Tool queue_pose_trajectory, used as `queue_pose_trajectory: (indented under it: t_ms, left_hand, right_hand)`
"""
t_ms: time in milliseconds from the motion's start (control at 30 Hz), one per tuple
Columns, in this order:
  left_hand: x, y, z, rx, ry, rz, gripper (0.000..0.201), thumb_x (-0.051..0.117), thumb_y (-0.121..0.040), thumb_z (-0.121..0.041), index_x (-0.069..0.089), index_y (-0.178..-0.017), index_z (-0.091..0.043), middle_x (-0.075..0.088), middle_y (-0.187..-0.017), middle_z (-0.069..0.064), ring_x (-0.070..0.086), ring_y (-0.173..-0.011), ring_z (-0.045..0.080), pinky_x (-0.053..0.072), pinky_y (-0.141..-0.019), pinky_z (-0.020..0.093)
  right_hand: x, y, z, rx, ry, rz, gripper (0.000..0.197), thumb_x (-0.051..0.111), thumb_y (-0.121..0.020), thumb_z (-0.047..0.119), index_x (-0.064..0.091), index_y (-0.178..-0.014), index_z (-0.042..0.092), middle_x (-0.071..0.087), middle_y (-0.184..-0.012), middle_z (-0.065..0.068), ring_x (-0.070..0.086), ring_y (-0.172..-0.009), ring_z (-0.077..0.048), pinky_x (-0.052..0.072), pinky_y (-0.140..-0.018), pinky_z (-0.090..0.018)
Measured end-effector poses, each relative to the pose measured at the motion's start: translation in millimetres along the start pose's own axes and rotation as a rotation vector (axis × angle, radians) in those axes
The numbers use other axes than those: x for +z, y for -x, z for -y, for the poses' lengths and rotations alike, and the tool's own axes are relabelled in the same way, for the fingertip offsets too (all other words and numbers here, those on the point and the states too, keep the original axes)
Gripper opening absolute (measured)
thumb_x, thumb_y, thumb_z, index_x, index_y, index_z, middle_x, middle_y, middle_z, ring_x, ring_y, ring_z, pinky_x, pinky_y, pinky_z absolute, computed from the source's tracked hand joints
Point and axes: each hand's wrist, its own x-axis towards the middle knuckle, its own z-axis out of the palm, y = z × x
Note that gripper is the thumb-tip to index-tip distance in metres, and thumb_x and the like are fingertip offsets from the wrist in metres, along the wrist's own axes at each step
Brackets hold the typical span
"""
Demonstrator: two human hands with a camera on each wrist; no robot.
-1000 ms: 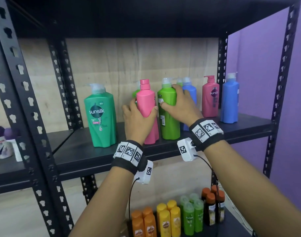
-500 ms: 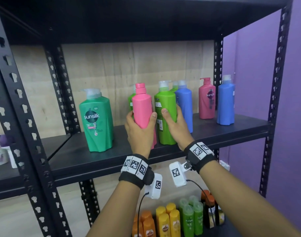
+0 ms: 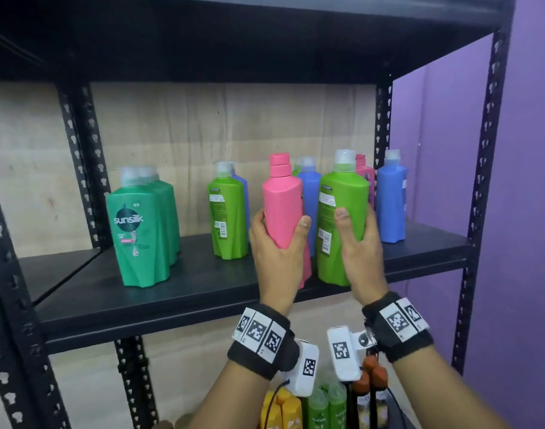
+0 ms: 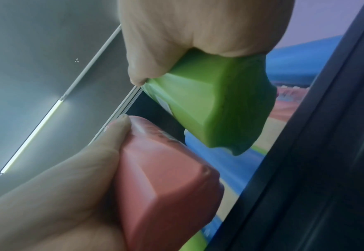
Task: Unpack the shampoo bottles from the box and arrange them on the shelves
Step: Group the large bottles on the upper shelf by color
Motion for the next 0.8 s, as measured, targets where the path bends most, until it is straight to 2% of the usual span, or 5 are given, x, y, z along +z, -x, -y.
queue_pose_trajectory:
  t_ms: [167,467,533,667,800]
  left_hand:
    - [53.6,13.0,-7.7,-0.017,0.034,0.012,0.085,0.069,-0.073,-0.074,0.047,-0.138,-0.024,0.057,-0.128,-0.001,0.059,-0.114,0.014,0.050,-0.093,0.028]
    - [144.5,32.7,-2.2,-0.043,-0.034,-0.017,0.082,0.075,-0.076,-0.065,0.047,-0.140,-0.022,0.055,-0.129,-0.002,0.057,-0.119,0.018,0.051,-0.102,0.041]
    - [160.8,35.8,3.0,-0.042,-0.080,-0.042,0.082,0.075,-0.076,-0.066,0.047,-0.140,-0.023,0.053,-0.128,-0.004,0.055,-0.117,0.012,0.049,-0.101,0.034]
    - [183.6,33.8,8.6,-0.046,-0.164,-0.042,0.081,0.078,-0.079,-0.063,0.042,-0.143,-0.029,0.048,-0.127,-0.008,0.046,-0.101,-0.024,0.035,-0.079,-0.003]
    - [190.5,28.9,11.6,-0.076,-0.248,-0.030,0.085,0.079,-0.080,-0.059,0.037,-0.147,-0.027,0.045,-0.130,-0.008,0.047,-0.101,-0.019,0.037,-0.083,0.005]
  right_hand:
    - [-54.5,-31.8,-1.5,-0.018,0.023,-0.005,0.045,0.061,-0.086,0.077,0.058,-0.123,0.052,0.072,-0.115,0.016,0.069,-0.107,-0.007,0.056,-0.096,-0.049]
    - [-151.6,-87.5,-26.1,0.030,-0.008,0.052,0.055,0.064,-0.083,0.078,0.054,-0.130,0.052,0.071,-0.122,0.015,0.069,-0.111,-0.011,0.055,-0.099,-0.052]
    - [-172.6,-100.0,-30.6,0.048,-0.021,0.086,0.050,0.064,-0.081,0.080,0.054,-0.124,0.057,0.071,-0.120,0.016,0.071,-0.108,-0.007,0.057,-0.095,-0.050]
    - [-203.7,-125.6,-38.3,0.063,0.011,0.152,0.049,0.060,-0.075,0.087,0.051,-0.117,0.063,0.071,-0.111,0.024,0.070,-0.096,0.002,0.059,-0.083,-0.038]
    - [-215.9,-141.8,-52.8,0.072,0.057,0.168,0.059,0.061,-0.082,0.073,0.045,-0.134,0.053,0.067,-0.101,0.036,0.066,-0.088,0.013,0.053,-0.067,-0.021]
